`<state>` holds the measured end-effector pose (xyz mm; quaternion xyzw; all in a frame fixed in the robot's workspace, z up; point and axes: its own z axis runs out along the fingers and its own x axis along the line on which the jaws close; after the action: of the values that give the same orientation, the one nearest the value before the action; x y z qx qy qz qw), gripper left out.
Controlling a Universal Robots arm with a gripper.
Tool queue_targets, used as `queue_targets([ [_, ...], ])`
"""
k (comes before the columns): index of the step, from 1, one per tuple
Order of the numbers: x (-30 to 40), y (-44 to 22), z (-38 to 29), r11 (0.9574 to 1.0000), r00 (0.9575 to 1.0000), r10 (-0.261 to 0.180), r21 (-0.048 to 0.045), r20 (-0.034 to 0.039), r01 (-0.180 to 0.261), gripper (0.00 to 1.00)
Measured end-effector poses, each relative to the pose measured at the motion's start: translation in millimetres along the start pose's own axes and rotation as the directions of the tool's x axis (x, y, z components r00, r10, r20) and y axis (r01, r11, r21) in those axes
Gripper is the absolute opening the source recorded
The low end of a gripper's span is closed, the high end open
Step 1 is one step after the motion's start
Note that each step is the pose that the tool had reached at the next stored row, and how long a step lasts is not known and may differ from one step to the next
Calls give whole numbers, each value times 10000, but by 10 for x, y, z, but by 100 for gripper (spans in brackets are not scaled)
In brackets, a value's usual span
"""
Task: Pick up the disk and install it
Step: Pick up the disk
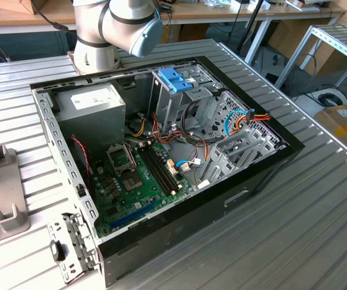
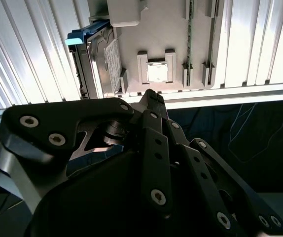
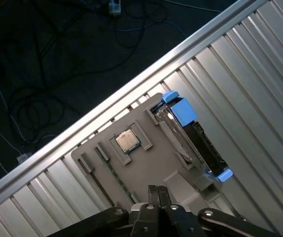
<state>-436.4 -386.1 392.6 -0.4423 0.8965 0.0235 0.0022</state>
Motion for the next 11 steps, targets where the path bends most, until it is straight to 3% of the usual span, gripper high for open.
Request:
queue_targets([
  [11,0,0,0,9997,9997,-228,-6,-9,228,10],
])
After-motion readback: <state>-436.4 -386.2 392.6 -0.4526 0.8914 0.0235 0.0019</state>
